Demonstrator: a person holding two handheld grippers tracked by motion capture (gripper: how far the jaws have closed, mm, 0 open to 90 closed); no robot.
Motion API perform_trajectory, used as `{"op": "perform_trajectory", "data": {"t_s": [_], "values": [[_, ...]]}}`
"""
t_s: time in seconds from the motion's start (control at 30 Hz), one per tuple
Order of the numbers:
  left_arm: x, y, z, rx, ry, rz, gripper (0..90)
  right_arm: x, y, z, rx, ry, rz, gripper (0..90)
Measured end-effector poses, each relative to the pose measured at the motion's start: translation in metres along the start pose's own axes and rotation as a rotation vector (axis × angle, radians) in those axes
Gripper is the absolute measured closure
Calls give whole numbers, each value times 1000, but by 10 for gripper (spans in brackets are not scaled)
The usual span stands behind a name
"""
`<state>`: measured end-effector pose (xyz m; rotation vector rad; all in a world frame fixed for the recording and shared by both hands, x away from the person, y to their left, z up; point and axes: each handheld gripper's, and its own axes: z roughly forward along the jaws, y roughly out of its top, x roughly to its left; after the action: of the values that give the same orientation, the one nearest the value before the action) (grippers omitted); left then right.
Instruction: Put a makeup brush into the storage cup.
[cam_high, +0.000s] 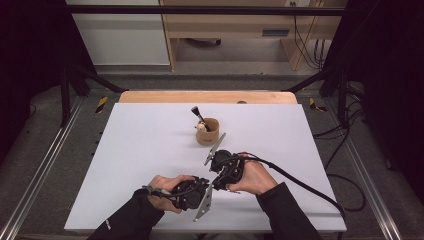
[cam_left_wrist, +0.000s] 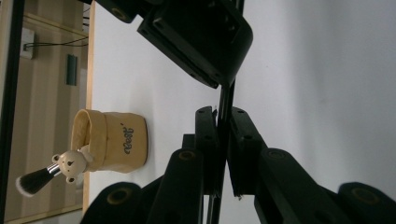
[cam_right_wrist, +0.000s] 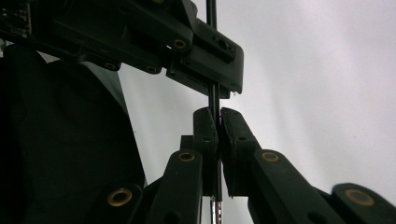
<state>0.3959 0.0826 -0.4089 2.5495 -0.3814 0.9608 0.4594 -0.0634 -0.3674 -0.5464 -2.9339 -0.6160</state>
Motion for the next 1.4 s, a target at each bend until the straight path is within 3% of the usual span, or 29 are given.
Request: {"op": "perform_trajectory", "data": {"t_s": [0.3,0.63,0.77,0.93,1.4], "values": [[-1,0,0,6,-19,5,849,0,0,0,-6,7,-2,850],[0,-4,0,-2,-39,-54,848,0,-2,-7,-50,-22,-3,827],[1,-6,-1,-1,-47,-86,848,0,-4,-14,-99,-39,8,795],[2,-10,-1,7,-59,-130,848,-3,-7,-23,-155,-94,2,737],[3,-21,-3,-4,-58,-244,846,-9,-19,-45,-393,-227,82,532]]}}
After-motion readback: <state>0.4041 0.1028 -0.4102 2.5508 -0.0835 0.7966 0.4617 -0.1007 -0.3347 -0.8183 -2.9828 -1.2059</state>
